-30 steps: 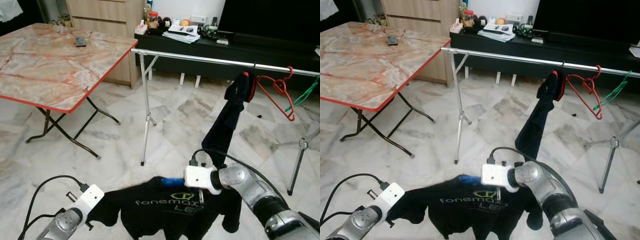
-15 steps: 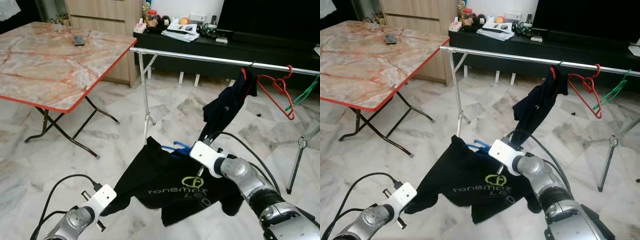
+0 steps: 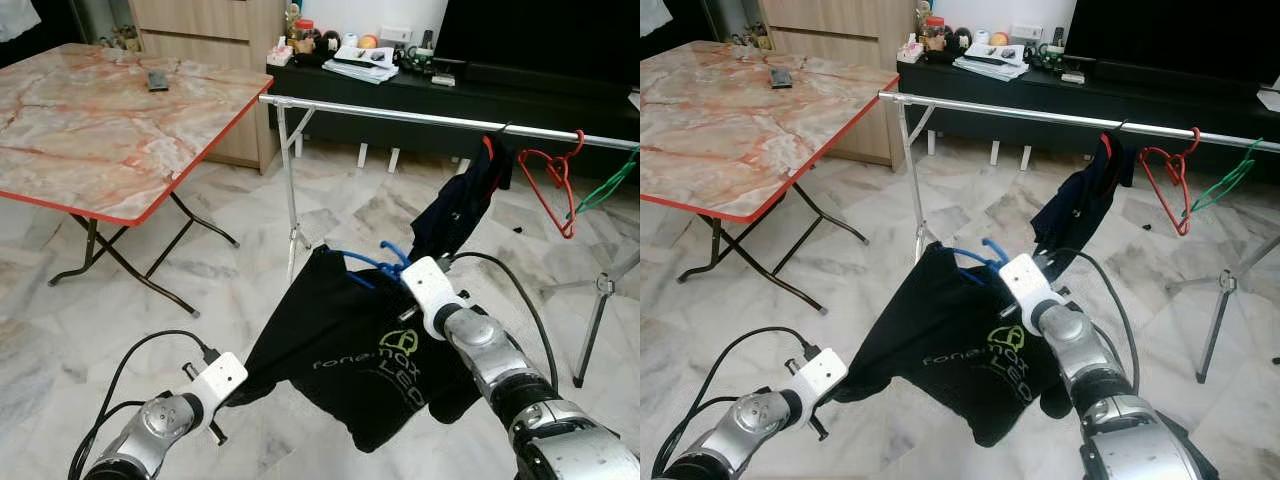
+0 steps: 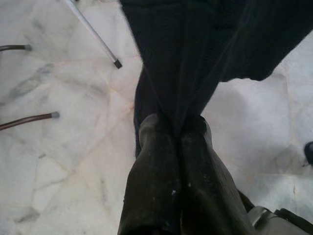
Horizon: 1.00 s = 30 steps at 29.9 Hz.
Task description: Hang hanger
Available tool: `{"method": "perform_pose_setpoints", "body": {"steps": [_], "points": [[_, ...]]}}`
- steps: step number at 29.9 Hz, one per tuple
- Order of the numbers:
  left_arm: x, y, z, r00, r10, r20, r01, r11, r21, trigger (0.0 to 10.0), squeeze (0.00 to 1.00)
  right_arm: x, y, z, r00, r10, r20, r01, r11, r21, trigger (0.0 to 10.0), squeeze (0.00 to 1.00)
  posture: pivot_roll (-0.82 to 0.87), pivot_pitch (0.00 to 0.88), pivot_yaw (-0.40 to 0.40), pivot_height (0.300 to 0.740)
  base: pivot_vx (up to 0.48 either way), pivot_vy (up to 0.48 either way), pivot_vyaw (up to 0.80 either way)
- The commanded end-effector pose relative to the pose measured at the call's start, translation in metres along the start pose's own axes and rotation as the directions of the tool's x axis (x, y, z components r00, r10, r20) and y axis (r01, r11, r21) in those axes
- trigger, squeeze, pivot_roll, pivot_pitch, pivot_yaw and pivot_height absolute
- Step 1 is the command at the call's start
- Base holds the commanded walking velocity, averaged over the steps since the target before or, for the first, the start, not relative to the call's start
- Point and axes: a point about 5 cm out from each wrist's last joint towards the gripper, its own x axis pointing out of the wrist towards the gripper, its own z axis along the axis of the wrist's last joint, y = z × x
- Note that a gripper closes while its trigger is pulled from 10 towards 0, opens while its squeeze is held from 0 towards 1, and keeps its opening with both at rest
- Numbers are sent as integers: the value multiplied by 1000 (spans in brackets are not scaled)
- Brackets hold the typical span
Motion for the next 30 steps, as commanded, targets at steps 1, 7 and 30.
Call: {"method": "perform_pose_setpoints", "body": {"steps": [1, 7, 30], "points": [[-17, -7, -51, 980, -10, -201, -2, 998, -61, 0, 0, -3, -24, 17, 988, -148, 53, 142, 985, 94, 10000, 0, 100, 73, -63, 740, 0, 0, 0], [-14, 1, -39, 987, 95, -132, -103, 993, -52, 0, 0, 2, 14, -5, 1000, 15, -19, -14, 996, 87, 10000, 0, 98, 74, -65, 740, 0, 0, 0], [-22, 28, 55, 900, 109, 422, 20, 957, -289, 0, 0, -10, -18, 1, 896, -420, 144, 355, 872, 336, 10000, 0, 103, 76, -73, 740, 0, 0, 0]]}}
